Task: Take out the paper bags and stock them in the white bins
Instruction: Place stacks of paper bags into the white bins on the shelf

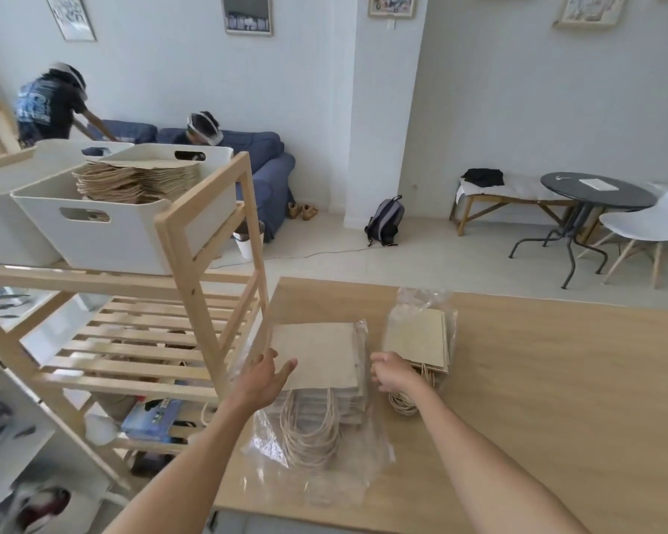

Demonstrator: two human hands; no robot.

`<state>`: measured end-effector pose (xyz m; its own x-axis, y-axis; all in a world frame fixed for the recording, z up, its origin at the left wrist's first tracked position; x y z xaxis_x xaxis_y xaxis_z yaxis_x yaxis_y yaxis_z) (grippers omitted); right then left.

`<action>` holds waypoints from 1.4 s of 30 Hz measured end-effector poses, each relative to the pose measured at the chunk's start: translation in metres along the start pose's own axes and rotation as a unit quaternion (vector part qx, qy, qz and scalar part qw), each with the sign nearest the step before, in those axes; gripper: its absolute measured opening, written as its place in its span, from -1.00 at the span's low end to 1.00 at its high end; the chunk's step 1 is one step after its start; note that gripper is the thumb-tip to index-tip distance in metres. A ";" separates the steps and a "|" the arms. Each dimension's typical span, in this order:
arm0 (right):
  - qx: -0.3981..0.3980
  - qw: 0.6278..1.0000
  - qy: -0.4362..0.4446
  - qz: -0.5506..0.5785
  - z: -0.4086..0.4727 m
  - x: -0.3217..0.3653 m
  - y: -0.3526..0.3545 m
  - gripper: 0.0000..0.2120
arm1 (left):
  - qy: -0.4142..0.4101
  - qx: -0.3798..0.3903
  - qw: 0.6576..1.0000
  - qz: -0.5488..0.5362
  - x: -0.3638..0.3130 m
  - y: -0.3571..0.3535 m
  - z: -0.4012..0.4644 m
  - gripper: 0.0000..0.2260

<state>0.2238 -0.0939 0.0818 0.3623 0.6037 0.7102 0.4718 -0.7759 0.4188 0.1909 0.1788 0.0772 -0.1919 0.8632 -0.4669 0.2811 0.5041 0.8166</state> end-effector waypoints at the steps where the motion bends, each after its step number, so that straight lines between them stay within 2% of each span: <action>1: 0.000 1.000 -0.010 -0.003 0.004 -0.003 -0.004 -0.56 | 0.006 0.001 1.000 -0.010 0.006 -0.004 0.004 -0.35; 4: -0.010 1.000 -0.015 -0.012 0.014 -0.006 -0.017 -0.57 | 0.020 0.021 0.999 -0.041 0.019 -0.013 0.013 -0.39; 7: -0.065 0.996 0.018 -0.065 0.017 -0.002 -0.020 -0.71 | 0.012 0.060 0.998 -0.028 0.029 -0.019 0.018 -0.48; 9: -0.081 0.994 0.043 -0.061 0.021 0.002 -0.025 -0.77 | 0.003 0.063 0.997 -0.049 0.035 -0.018 0.022 -0.48; 12: -0.093 0.992 0.069 -0.050 0.024 0.008 -0.032 -0.70 | -0.013 0.074 0.992 -0.099 0.038 -0.015 0.031 -0.44; 14: -0.099 0.991 0.075 -0.055 0.025 0.010 -0.035 -0.63 | -0.022 0.098 0.991 -0.091 0.041 -0.016 0.039 -0.44; 19: -0.075 0.992 0.038 -0.099 0.023 0.017 -0.041 -0.59 | -0.006 0.085 0.987 -0.139 0.047 -0.014 0.052 -0.36; 25: -0.083 0.960 -0.026 -0.266 0.023 0.021 -0.048 -0.66 | -0.045 0.114 0.983 -0.136 0.053 -0.018 0.058 -0.44; 26: -0.076 0.961 -0.045 -0.263 0.024 0.019 -0.051 -0.66 | -0.045 0.112 0.983 -0.137 0.054 -0.018 0.058 -0.43; 29: -0.051 0.965 -0.112 -0.233 0.029 0.016 -0.056 -0.44 | -0.048 0.105 0.985 -0.132 0.055 -0.018 0.059 -0.42; 35: -0.029 0.983 -0.156 -0.091 0.034 0.021 -0.055 -0.20 | -0.031 0.113 0.982 -0.151 0.057 -0.022 0.061 -0.40; 38: 0.002 0.982 -0.168 -0.088 0.037 0.024 -0.058 -0.27 | -0.034 0.115 0.979 -0.162 0.056 -0.021 0.060 -0.41; 42: 0.019 0.976 -0.214 -0.024 0.041 0.021 -0.056 -0.52 | -0.057 0.108 0.972 -0.202 0.058 -0.018 0.058 -0.40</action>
<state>0.2376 -0.0304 0.0504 0.6380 0.6667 0.3853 0.5235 -0.7425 0.4180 0.2290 0.2212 0.0154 -0.2257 0.5843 -0.7795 0.3968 0.7859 0.4742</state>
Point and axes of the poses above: each hand's wrist, its own z-axis towards the middle knuckle, its own y-axis out of the back of the hand, x = y × z, the point moved 4 cm from there along z, towards the middle knuckle, and after that the axes turned 10 degrees about x, right-handed, at the moved point
